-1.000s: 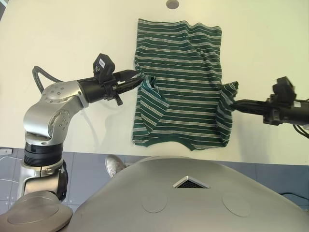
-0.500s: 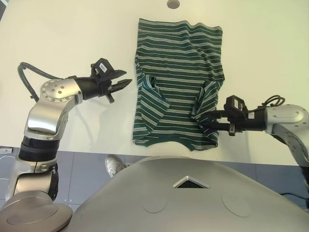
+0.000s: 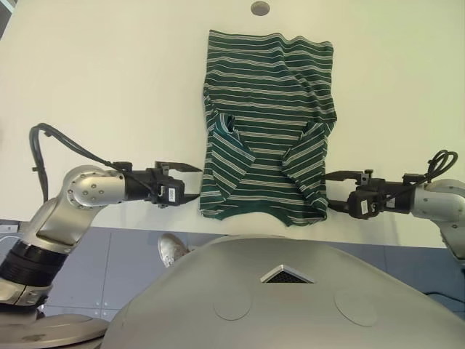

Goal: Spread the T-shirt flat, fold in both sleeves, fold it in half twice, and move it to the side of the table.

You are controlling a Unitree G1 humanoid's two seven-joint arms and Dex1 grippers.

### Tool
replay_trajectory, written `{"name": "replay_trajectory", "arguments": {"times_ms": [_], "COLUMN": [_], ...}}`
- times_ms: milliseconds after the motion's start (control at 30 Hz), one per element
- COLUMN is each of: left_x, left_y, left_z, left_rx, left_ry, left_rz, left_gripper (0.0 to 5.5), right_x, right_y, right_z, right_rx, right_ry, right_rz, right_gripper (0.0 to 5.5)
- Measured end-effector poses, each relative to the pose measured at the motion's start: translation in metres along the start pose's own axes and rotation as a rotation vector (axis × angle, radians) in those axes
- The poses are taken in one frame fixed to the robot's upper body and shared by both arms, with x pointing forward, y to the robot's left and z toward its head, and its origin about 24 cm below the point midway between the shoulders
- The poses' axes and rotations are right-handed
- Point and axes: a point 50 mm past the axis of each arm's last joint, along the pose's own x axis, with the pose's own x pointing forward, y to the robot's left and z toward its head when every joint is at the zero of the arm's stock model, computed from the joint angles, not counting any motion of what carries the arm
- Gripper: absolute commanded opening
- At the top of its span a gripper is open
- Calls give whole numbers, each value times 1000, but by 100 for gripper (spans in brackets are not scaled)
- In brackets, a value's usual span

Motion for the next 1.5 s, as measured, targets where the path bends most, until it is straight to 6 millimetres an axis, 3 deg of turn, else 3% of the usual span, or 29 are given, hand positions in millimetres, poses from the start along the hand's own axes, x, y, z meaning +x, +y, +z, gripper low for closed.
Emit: {"name": "replay_trajectory", "arguments": {"times_ms": [67,467,600,700,833,867,933,967,1067,1167,1300,1367,1500], "left_x": [6,18,18,13,-3,-6,-15,-20,-27,-15,21,31,44], "left_y": [3,14,19,20,4,12,55,80,129,159,186,192,188], "left_z": [2,2,0,0,3,6,15,16,16,3,-28,-43,-64], "left_rx": [20,135,104,-74,-511,-581,-681,-728,-822,-926,-1078,-1141,-1236], "left_ry": [-15,-45,-34,-36,-75,-114,-271,-345,-469,-494,-413,-333,-231], "left_rz": [6,-95,-129,-223,-423,-402,-272,-190,-17,125,310,391,490], "left_gripper": [297,66,1,1,1,1,1,1,1,1,1,0,78], "right_x": [4,7,5,-1,-16,-16,-19,-23,-30,-20,14,28,48], "right_y": [-1,-7,-15,-15,-16,-25,-54,-66,-91,-120,-158,-173,-179], "right_z": [2,15,21,28,33,37,40,31,0,-25,-54,-61,-69], "right_rx": [-3,-23,90,266,580,636,756,831,1004,1105,1232,1246,1298], "right_ry": [-11,36,49,45,9,-36,-152,-198,-288,-320,-287,-217,-166], "right_rz": [1,118,160,263,401,371,271,217,55,-105,-299,-361,-406], "right_gripper": [247,2,0,0,0,0,0,0,0,0,0,57,123]}}
